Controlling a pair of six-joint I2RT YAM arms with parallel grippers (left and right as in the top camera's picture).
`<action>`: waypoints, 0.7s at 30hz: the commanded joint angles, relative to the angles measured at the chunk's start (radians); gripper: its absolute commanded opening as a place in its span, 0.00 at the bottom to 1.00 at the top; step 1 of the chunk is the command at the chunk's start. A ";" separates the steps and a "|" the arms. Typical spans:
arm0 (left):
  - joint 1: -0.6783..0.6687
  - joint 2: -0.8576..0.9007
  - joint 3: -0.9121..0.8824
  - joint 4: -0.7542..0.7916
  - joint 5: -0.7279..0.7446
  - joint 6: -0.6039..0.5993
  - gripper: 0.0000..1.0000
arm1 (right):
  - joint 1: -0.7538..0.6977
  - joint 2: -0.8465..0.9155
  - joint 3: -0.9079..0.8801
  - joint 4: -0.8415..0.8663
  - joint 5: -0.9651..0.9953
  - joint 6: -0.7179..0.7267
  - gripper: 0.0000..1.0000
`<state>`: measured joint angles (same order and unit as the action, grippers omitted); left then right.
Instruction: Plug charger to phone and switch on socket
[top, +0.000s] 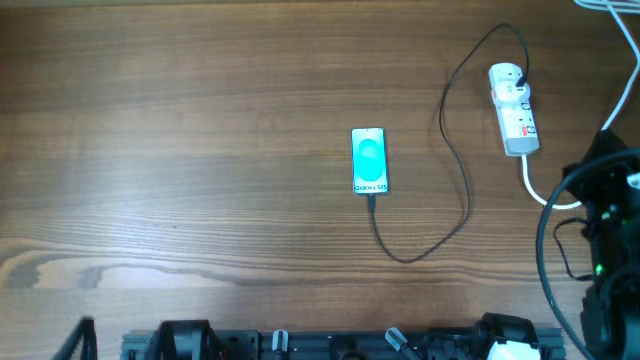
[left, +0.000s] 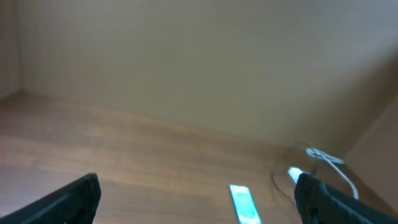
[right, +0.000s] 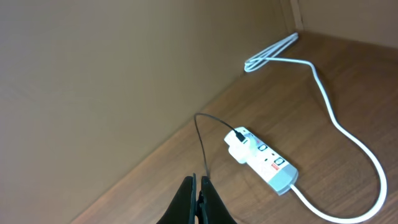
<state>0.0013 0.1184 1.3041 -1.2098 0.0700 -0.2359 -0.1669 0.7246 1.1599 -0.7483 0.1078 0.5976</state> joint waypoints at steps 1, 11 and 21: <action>0.002 0.005 -0.182 0.104 -0.061 0.020 1.00 | 0.000 -0.011 -0.001 -0.010 -0.016 0.003 0.05; 0.002 0.006 -0.758 0.822 0.026 -0.034 1.00 | 0.000 -0.011 -0.001 -0.046 -0.017 -0.041 0.04; 0.002 0.006 -1.127 0.983 0.026 -0.087 1.00 | 0.000 -0.011 -0.001 -0.062 -0.017 -0.046 0.04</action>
<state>0.0013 0.1318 0.2405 -0.2493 0.0807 -0.2829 -0.1669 0.7185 1.1599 -0.8055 0.1040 0.5701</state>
